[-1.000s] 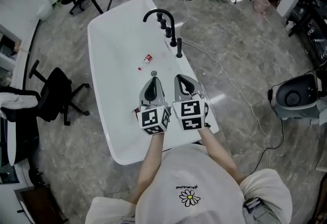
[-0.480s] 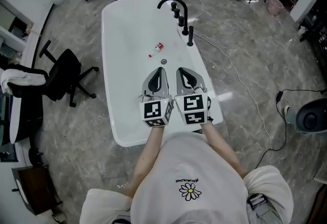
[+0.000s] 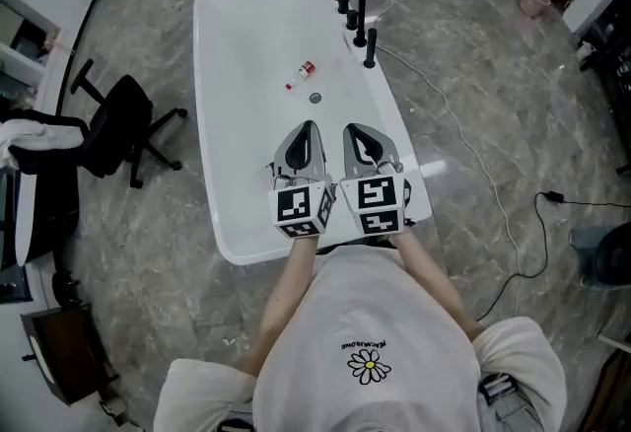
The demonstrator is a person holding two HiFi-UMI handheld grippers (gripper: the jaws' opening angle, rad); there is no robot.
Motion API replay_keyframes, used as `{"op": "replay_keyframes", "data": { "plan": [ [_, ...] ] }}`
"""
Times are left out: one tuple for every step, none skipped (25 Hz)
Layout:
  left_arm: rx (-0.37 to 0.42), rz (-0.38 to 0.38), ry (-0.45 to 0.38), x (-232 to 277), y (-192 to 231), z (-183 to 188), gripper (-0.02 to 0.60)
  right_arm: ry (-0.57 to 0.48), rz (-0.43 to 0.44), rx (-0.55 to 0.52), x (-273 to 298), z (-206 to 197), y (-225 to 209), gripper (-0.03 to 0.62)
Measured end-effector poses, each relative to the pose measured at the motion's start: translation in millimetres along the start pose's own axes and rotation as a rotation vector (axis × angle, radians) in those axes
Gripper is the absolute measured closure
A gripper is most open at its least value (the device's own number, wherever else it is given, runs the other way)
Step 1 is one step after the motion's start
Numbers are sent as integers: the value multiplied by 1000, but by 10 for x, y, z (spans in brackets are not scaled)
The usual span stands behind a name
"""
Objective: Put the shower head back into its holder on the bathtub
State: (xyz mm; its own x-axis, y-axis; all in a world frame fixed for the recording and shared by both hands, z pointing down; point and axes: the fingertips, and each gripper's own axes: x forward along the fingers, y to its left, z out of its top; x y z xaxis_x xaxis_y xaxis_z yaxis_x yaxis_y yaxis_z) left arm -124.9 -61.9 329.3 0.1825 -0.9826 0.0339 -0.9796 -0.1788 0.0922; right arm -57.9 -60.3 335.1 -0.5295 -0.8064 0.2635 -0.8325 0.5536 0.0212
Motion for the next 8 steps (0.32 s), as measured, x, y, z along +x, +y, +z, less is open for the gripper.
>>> {"op": "replay_keyframes", "data": {
  "plan": [
    [-5,0,5,-3,11,-29,584,6,0,-3,0,-21,1,592],
    [-9,2,9,-1,25,-55,583,11,1,-7,1,-41,4,592],
    [-15,5,10,5,39,-76,584,14,2,-10,3,-57,9,592],
    [-21,7,10,15,51,-91,583,15,3,-13,6,-69,14,592],
    [-25,7,9,27,54,-98,583,15,4,-15,10,-76,13,592],
    [-26,5,8,42,48,-94,584,14,3,-17,15,-79,7,592],
    [-25,1,5,59,36,-85,584,14,1,-19,22,-79,-3,592],
    [-23,-4,3,77,22,-74,584,14,-1,-20,29,-79,-15,592]
  ]
}}
